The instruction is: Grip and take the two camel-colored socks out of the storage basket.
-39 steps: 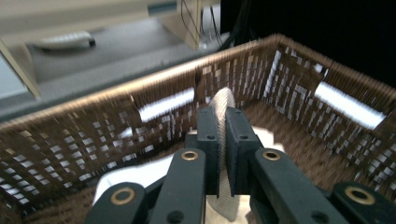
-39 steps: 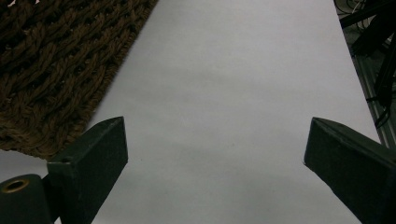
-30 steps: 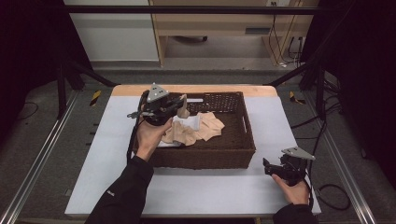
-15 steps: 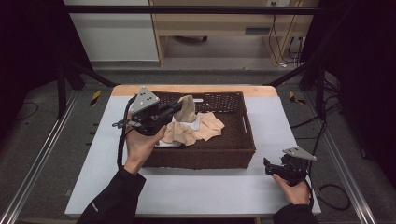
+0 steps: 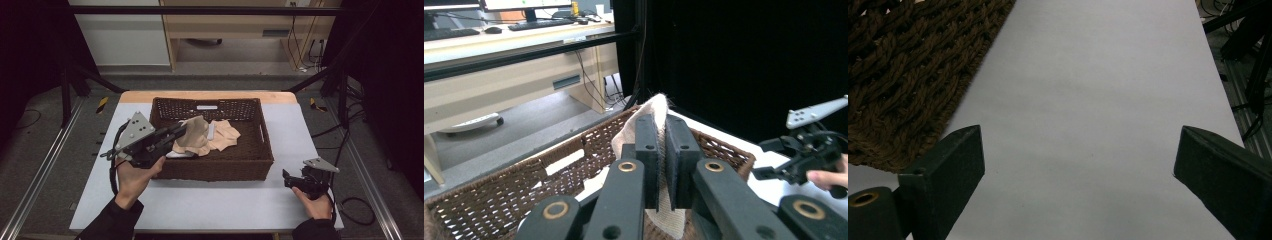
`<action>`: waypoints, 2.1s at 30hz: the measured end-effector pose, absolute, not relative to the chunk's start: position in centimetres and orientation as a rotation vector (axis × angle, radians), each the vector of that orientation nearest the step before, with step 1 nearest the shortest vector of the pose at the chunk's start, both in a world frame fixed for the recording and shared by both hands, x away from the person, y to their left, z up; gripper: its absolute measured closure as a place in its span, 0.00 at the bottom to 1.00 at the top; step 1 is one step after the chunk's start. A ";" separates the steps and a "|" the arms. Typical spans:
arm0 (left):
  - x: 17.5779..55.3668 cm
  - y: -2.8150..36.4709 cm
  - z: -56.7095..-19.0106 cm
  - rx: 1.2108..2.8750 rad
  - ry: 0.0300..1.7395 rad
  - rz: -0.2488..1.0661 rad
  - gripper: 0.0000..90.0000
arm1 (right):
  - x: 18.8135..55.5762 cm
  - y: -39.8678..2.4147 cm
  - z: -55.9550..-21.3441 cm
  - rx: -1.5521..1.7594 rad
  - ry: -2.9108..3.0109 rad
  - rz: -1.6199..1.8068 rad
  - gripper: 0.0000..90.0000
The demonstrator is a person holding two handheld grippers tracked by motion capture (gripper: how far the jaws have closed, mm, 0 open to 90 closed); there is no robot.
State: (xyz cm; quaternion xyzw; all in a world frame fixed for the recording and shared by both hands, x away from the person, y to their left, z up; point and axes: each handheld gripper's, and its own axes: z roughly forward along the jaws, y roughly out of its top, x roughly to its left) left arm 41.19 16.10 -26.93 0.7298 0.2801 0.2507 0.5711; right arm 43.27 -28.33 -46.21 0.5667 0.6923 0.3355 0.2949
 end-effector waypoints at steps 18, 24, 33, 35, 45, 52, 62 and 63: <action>35.8 19.0 -30.2 1.723 0.629 0.505 0.94 | 43.2 -28.3 -46.3 1.515 1.847 0.884 0.07; 34.3 19.4 -31.4 1.761 0.620 0.479 0.94 | 43.2 -28.3 -46.3 1.517 1.846 0.885 0.07; 34.8 18.6 -36.3 1.877 0.684 0.368 0.94 | 43.1 -28.3 -46.4 1.519 1.849 0.882 0.07; 34.9 18.6 -36.8 1.891 0.693 0.356 0.94 | 43.2 -28.3 -46.4 1.519 1.851 0.880 0.07; 37.7 18.0 -43.2 2.041 0.840 0.259 0.94 | 43.2 -28.1 -46.4 1.503 1.867 0.873 0.07; 38.8 18.7 -45.4 2.119 0.946 0.337 0.89 | 43.1 -27.8 -46.4 1.491 1.883 0.874 0.07; 38.7 19.5 -45.4 2.080 0.943 0.424 0.62 | 43.1 -27.8 -46.4 1.490 1.884 0.869 0.07; 38.5 19.9 -44.8 2.060 0.945 0.457 0.61 | 43.1 -27.8 -46.4 1.491 1.883 0.870 0.07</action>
